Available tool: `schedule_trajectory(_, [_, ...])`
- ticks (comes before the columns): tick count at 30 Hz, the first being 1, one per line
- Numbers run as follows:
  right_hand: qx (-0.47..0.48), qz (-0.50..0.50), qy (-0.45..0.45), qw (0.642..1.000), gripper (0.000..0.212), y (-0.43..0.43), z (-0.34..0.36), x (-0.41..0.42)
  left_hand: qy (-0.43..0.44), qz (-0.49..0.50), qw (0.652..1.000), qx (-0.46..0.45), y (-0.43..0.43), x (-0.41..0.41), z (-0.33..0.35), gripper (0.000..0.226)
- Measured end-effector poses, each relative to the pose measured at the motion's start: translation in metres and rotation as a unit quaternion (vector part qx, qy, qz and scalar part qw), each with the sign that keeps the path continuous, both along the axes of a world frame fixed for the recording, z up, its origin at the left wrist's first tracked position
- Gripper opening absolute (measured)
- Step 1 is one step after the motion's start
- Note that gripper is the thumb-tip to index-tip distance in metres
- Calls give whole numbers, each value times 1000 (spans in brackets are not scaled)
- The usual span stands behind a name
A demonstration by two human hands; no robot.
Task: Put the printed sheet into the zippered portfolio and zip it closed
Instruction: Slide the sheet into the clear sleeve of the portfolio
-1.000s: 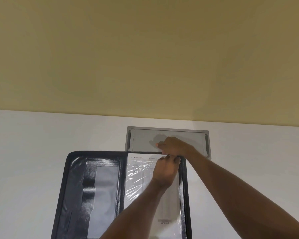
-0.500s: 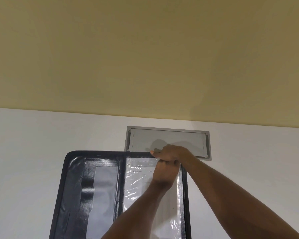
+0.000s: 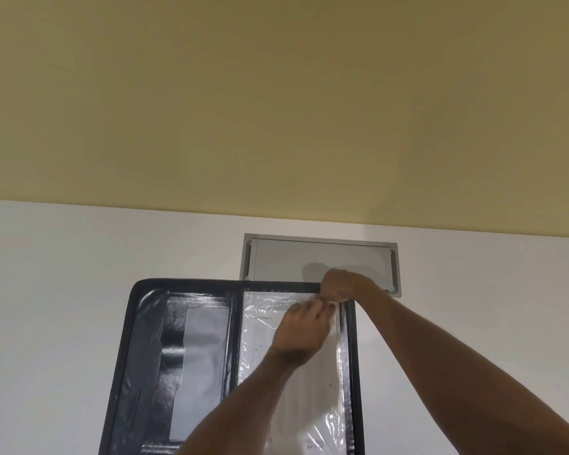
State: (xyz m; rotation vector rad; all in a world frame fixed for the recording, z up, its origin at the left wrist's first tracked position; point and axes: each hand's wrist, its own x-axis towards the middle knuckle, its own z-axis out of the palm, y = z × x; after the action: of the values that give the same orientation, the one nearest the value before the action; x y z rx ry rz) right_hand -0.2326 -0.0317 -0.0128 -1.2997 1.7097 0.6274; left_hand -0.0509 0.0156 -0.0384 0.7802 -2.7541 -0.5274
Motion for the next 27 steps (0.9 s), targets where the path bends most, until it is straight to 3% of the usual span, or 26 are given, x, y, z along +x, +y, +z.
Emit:
schedule_trajectory(5, [-96, 17, 54, 994, 33, 20, 10, -16, -99, 45, 993, 48, -38, 44, 1, 34])
schedule_trajectory(11, [-144, -114, 18, 983, 24, 40, 9, -22, -183, 8, 983, 23, -78, 90, 1, 39])
schedule_trajectory(14, [-167, -189, 86, 964, 20, 54, 11, -21, -184, -1, 982, 46, -83, 103, 3, 41])
schedule_trajectory(17, [-268, -172, 168, 933, 17, 68, 17, -2, -201, -39, 977, 51, -80, 109, 2, 45])
schedule_trajectory(21, [-379, -129, 67, 914, 26, 90, 18, 83, -221, -57, 972, 54, -72, 101, 4, 50])
schedule_trajectory(27, [-394, 2, -57, 917, 42, 159, -10, 209, -283, -46, 957, 45, -60, 85, 2, 58])
